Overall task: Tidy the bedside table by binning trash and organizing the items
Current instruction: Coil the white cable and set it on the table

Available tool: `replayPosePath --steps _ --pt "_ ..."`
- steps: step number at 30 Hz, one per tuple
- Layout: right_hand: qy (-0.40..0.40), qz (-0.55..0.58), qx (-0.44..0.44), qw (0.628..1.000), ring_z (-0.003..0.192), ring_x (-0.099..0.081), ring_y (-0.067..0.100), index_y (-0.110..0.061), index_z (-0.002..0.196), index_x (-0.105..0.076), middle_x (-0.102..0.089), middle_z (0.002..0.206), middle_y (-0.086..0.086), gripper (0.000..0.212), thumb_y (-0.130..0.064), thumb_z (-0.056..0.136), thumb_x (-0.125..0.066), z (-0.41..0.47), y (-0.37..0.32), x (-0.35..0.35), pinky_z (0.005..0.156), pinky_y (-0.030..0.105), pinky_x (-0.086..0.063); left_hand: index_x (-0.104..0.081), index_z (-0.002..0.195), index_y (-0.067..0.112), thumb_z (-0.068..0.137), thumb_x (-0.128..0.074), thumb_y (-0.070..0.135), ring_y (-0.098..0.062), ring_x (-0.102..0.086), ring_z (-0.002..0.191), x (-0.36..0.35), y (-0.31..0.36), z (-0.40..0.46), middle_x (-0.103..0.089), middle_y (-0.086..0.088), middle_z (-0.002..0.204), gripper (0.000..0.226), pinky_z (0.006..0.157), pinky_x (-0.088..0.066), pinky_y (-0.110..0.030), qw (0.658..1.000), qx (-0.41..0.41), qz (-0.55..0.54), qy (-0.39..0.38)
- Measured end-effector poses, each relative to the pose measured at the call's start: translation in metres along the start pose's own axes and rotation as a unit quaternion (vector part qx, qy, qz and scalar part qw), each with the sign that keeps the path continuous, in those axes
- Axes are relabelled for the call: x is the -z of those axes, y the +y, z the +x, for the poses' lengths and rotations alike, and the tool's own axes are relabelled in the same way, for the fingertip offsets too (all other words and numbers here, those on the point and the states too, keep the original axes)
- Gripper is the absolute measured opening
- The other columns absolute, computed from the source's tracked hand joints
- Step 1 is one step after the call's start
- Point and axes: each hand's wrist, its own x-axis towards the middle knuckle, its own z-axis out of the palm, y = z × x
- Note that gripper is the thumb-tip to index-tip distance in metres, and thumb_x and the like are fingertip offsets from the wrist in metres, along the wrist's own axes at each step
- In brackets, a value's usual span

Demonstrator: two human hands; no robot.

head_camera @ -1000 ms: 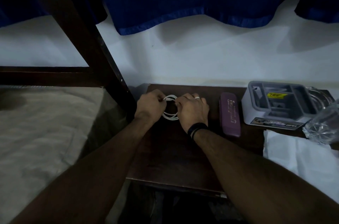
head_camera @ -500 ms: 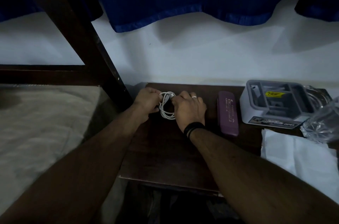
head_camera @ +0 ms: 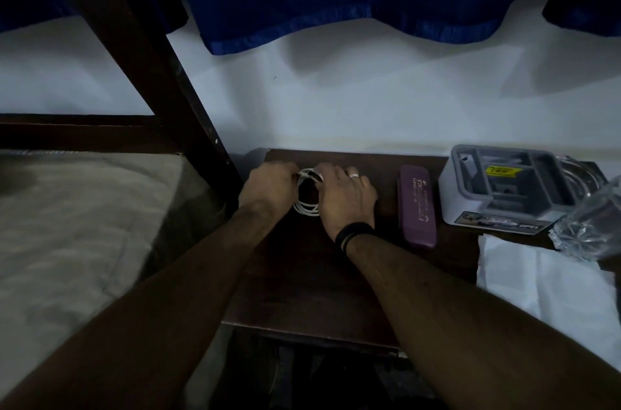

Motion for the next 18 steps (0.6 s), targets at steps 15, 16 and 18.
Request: replayPosePath --steps 15,16,18 --pt "0.028 -0.043 0.040 0.998 0.101 -0.058 0.035 -0.034 0.120 -0.070 -0.065 0.104 0.006 0.026 -0.036 0.097 -0.058 -0.0002 -0.0013 0.0002 0.078 0.043 -0.043 -0.076 0.114 0.021 0.090 -0.060 0.019 -0.029 -0.068 0.106 0.0087 0.0049 -0.0076 -0.075 -0.007 0.113 0.028 0.093 -0.055 -0.036 0.998 0.026 -0.053 0.000" --pt "0.025 -0.039 0.041 0.998 0.101 -0.058 0.036 -0.032 0.119 -0.070 -0.064 0.105 0.007 0.025 -0.037 0.097 -0.057 0.0009 -0.0012 0.0010 0.078 0.043 -0.043 -0.076 0.113 0.022 0.091 -0.059 0.019 -0.028 -0.069 0.105 0.0097 0.0050 -0.0079 -0.075 -0.007 0.113 0.028 0.093 -0.055 -0.037 0.998 0.026 -0.055 -0.002" --pt "0.016 -0.038 0.040 0.998 0.100 -0.060 0.035 -0.029 0.118 -0.068 -0.062 0.107 0.008 0.025 -0.037 0.097 -0.056 0.0030 -0.0010 0.0016 0.081 0.044 -0.042 -0.076 0.113 0.022 0.091 -0.058 0.020 -0.027 -0.069 0.105 0.0104 0.0042 -0.0083 -0.076 -0.005 0.112 0.028 0.092 -0.056 -0.036 0.998 0.029 -0.060 -0.007"
